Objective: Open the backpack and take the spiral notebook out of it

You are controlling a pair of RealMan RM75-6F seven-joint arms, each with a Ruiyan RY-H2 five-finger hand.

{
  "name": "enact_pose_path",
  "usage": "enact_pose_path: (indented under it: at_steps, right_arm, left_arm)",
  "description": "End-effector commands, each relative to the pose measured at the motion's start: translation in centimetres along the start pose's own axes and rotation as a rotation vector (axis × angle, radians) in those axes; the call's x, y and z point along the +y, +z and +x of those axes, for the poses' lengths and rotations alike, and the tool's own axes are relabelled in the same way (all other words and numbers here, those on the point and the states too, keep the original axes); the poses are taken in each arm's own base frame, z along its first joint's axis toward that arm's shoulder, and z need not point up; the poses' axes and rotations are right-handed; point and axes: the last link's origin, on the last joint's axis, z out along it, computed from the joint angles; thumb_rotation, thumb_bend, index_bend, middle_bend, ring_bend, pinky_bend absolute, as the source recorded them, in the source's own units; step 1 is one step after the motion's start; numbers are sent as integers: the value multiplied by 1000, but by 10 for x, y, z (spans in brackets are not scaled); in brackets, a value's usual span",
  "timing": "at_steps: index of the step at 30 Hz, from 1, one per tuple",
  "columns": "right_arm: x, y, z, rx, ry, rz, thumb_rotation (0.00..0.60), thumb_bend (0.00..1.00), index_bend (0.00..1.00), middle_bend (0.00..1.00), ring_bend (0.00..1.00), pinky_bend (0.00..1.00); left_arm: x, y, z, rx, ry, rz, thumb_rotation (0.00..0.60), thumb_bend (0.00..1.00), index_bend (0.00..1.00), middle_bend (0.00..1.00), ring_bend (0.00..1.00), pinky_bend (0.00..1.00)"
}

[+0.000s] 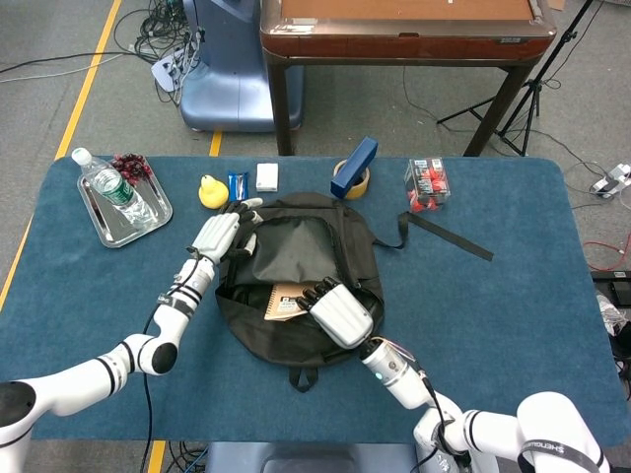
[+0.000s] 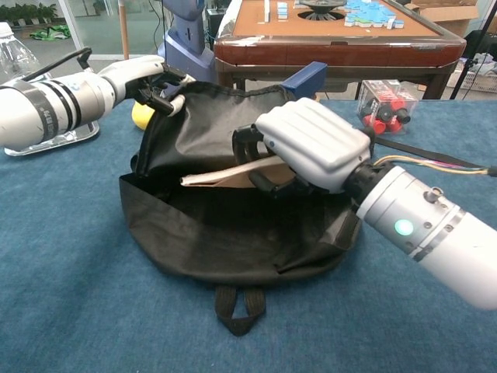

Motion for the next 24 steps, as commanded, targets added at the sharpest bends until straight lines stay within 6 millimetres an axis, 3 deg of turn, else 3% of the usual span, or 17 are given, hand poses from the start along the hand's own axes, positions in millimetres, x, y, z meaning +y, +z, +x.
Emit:
enact_pose_path:
  at_steps: [1, 12, 21, 24]
  right_arm:
    - [3, -12, 17, 44, 36, -2, 600, 620, 953, 652, 588, 526]
    - [24, -56, 96, 160, 201, -70, 600, 621, 962, 660, 601, 538]
    - [55, -92, 167, 267, 187, -148, 600, 621, 974, 668, 610, 549]
    - [66, -101, 186, 299, 164, -179, 600, 621, 975, 670, 612, 551]
  left_arm:
    - [0, 1, 0, 1, -2, 1, 600, 589, 395, 126, 59, 7]
    - [-2, -5, 3, -1, 6, 0, 600, 589, 391, 126, 59, 7]
    - [-3, -23, 6, -22, 17, -22, 600, 587, 381, 126, 59, 7]
    - [-4, -31, 8, -49, 21, -27, 600, 530, 335, 126, 58, 7]
